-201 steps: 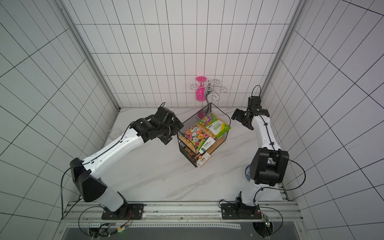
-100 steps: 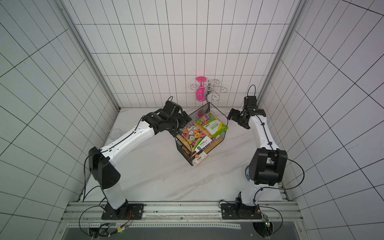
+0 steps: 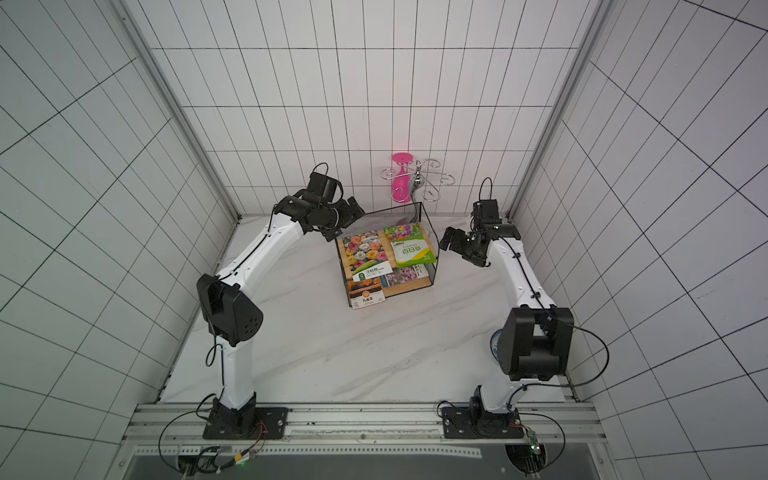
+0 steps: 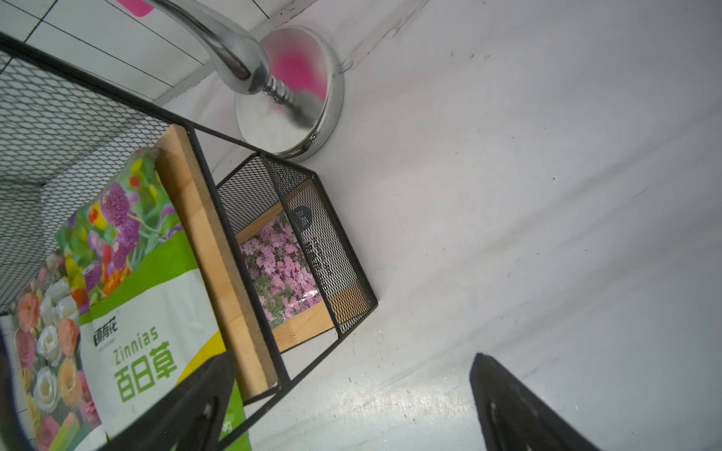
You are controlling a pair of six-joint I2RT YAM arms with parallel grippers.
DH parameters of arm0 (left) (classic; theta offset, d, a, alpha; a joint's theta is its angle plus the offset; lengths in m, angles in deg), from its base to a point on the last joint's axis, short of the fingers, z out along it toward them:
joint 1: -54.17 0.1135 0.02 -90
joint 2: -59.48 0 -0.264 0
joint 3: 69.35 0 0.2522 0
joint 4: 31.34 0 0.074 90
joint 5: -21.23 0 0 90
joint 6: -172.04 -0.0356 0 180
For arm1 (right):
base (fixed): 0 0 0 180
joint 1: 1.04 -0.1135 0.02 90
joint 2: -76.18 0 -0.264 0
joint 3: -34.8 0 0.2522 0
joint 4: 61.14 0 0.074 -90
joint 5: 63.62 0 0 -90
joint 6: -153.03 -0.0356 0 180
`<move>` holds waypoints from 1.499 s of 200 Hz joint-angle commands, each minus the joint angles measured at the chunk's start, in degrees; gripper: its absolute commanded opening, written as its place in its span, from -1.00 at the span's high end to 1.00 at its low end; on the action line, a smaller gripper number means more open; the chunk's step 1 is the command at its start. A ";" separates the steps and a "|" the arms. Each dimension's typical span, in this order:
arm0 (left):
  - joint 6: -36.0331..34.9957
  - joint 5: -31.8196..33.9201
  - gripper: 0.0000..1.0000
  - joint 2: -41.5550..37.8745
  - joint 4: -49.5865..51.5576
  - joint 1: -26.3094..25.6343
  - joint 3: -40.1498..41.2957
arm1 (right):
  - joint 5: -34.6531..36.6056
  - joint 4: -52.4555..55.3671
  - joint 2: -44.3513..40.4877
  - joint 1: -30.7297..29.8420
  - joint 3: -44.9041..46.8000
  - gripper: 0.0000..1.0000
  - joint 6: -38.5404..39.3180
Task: Take the seed bag off the shelf
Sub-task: Move the shelf to the center of the board.
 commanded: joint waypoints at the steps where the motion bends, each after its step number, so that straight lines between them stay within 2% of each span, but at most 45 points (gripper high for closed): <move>1: -4.72 -1.50 -0.97 1.26 2.72 1.22 -2.40 | -1.79 1.35 -1.55 -1.45 1.07 -0.98 -0.83; 43: -8.25 -0.34 -0.97 1.19 2.63 5.05 -2.56 | -1.38 2.44 -3.29 -2.27 0.74 -0.98 -2.01; 75: -10.58 -3.26 -0.97 1.09 4.65 7.32 -3.52 | -1.03 2.63 -4.83 -2.32 2.37 -0.98 -2.91; 92: -10.95 -2.66 -0.97 -1.59 5.63 7.72 -1.55 | -0.83 2.27 -5.50 -2.27 3.48 -0.97 -3.17; 129: -10.68 -3.24 -0.97 -9.28 1.28 7.88 5.94 | -2.91 1.54 -5.57 -2.28 4.02 -0.98 -3.14; 169: -10.99 -0.33 -0.97 -14.32 3.30 7.96 10.86 | -5.92 1.28 -4.96 -2.40 3.38 -0.97 -3.09; 190: -10.49 1.79 -0.97 -15.46 8.45 7.96 10.72 | -6.78 1.20 -4.61 -2.79 3.33 -0.97 -2.97; 209: -5.14 5.65 -0.97 -19.03 11.57 7.88 14.00 | -6.35 0.89 -5.15 -3.05 4.03 -0.98 -2.95; 231: 3.16 7.47 -0.97 -26.97 7.82 5.59 23.89 | -5.54 0.22 -6.41 -3.19 5.25 -0.97 -3.68; 261: 16.59 11.99 -0.97 -36.47 4.18 -0.96 35.64 | -6.73 0.16 -10.72 -3.30 8.06 -0.97 -3.74; 279: 25.77 14.17 -0.97 -41.57 -2.07 -6.09 43.52 | -7.07 -0.81 -14.44 -3.80 11.05 -0.97 -5.02; 300: 33.83 16.23 -0.97 -43.06 -7.65 -11.60 48.57 | -7.42 -3.70 -17.49 -5.06 14.10 -0.97 -6.96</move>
